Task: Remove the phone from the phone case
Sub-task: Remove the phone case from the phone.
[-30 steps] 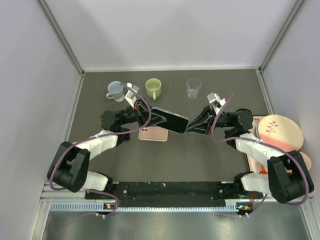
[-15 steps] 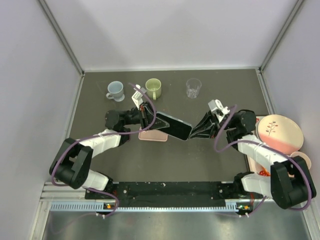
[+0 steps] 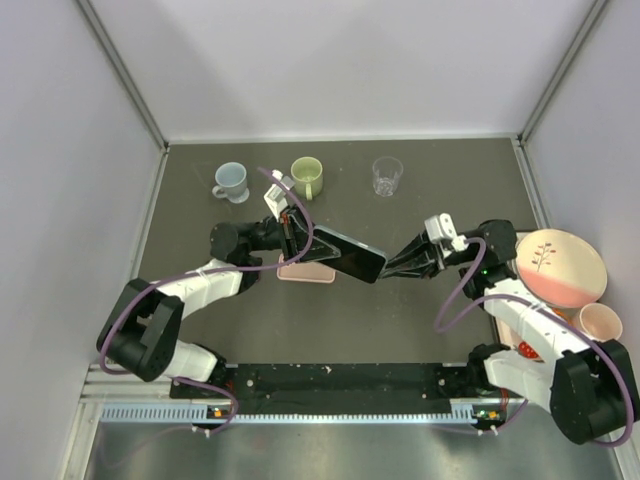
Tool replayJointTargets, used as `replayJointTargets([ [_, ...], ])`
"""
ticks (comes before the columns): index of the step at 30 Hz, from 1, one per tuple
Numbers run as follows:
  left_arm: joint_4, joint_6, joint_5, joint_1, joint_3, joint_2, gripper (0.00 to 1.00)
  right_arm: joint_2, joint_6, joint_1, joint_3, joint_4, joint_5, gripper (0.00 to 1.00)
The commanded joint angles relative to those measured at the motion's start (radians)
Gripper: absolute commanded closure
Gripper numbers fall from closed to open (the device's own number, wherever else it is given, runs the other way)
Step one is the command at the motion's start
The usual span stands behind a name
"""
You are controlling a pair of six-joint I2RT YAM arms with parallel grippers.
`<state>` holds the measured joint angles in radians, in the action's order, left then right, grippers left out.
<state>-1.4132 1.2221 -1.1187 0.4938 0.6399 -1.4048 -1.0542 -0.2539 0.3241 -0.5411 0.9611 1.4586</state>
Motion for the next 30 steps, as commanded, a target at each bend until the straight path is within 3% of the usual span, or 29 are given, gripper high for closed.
replayJointTargets([
  [1, -0.227, 0.047, -0.164, 0.112, -0.013, 0.015, 1.00, 0.022, 0.289, -0.005, -0.069, -0.050, -0.359, 1.00],
  [11, -0.172, 0.027, -0.162, 0.141, -0.013, 0.021, 1.00, 0.031, 0.369, -0.003, -0.080, -0.104, -0.420, 1.00],
  [23, -0.139, 0.011, -0.156, 0.154, -0.011, 0.018, 1.00, 0.045, 0.761, 0.036, -0.164, -0.536, -0.527, 1.00],
  [30, -0.132, 0.001, -0.155, 0.157, -0.014, 0.012, 1.00, 0.054, 0.783, 0.047, -0.169, -0.529, -0.618, 1.00],
])
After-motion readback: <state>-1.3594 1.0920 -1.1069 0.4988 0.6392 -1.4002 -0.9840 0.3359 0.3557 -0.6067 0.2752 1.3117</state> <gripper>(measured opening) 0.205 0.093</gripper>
